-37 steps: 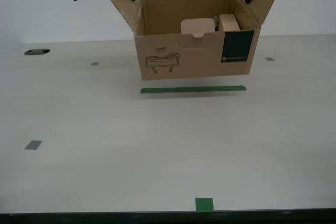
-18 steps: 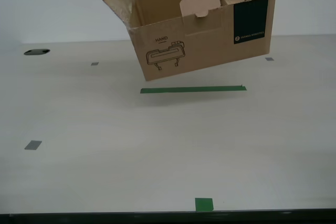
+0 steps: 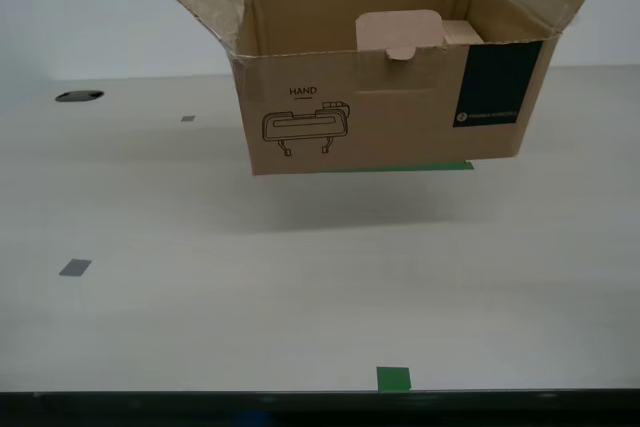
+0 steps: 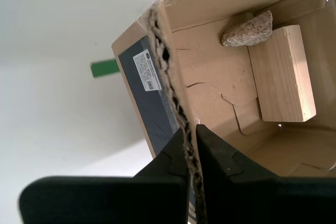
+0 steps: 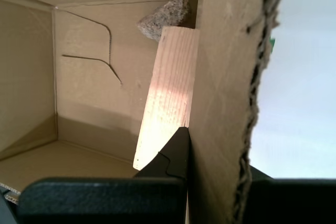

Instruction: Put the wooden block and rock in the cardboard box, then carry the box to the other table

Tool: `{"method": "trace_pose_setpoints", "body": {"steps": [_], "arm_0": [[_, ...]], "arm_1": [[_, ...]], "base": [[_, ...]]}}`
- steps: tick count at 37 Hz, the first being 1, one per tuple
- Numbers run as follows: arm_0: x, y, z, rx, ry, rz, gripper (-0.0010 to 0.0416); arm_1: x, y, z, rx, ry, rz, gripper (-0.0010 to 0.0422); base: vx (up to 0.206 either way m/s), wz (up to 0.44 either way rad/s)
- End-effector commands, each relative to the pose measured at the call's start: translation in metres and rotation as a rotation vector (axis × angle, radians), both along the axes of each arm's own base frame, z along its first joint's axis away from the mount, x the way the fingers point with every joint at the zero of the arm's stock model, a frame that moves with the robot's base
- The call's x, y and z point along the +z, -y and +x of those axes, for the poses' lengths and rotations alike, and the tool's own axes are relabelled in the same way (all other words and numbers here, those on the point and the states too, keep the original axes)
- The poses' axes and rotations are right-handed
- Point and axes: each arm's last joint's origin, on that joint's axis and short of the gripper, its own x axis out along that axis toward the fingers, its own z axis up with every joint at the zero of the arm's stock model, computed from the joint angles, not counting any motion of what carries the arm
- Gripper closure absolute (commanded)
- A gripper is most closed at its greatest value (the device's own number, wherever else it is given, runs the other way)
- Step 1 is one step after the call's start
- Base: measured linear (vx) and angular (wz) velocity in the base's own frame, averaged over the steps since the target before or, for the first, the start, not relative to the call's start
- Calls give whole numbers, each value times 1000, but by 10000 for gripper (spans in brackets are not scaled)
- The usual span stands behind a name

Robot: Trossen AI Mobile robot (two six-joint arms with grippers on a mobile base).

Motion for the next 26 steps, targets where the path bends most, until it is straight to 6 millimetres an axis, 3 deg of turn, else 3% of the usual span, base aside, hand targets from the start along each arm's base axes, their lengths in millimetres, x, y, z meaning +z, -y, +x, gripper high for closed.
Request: {"method": "trace_pose_setpoints", "body": {"steps": [1, 10, 26], "arm_0": [[3, 6, -15, -12, 23, -7, 406], [6, 17, -42, -12, 52, 4, 407], [1, 18, -46, 10, 48, 18, 406]], "arm_1": [[1, 11, -8, -32, -2, 5, 413], [3, 36, -21, -63, -15, -49, 413], [3, 40, -24, -17, -25, -34, 413]], "base": [[-52, 11], [-60, 4], [-76, -9]]}}
